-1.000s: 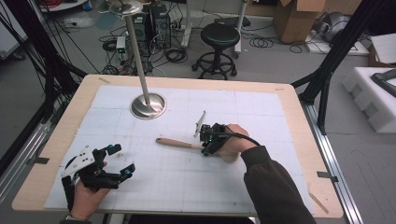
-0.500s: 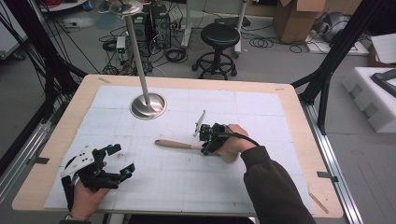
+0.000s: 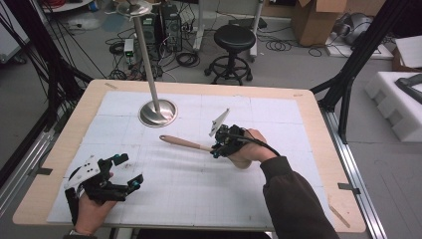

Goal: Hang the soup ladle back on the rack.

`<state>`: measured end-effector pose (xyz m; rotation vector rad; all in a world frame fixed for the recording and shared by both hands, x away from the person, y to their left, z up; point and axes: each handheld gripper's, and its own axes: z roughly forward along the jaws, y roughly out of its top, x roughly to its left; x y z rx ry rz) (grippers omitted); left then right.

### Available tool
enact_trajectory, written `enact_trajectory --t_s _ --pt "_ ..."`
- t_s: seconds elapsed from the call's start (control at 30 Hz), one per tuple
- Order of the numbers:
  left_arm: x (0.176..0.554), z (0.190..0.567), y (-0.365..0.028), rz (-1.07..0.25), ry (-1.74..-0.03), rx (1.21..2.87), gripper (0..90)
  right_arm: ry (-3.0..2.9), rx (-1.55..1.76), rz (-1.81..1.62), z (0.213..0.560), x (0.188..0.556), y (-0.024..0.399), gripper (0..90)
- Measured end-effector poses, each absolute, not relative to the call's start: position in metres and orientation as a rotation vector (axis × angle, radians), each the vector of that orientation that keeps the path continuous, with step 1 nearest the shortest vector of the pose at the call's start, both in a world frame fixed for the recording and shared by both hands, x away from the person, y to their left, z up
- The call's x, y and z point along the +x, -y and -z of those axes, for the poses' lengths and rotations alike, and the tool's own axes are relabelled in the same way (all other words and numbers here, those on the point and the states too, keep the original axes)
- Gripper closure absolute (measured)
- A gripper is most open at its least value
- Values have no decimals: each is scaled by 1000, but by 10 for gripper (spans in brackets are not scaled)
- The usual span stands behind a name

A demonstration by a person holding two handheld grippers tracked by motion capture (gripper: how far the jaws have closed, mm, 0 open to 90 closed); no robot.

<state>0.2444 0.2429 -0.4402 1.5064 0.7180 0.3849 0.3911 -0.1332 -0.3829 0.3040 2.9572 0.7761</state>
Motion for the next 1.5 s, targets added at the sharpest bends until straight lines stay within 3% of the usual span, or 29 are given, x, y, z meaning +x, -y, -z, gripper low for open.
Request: enact_trajectory --t_s 0.47,1.5 --pt "245 440 -243 -384 -720 1509 18 -2841 386 -1105 373 392 149 781" --pt "245 441 -242 -377 -722 1505 18 -2657 452 -1437 344 395 170 782"
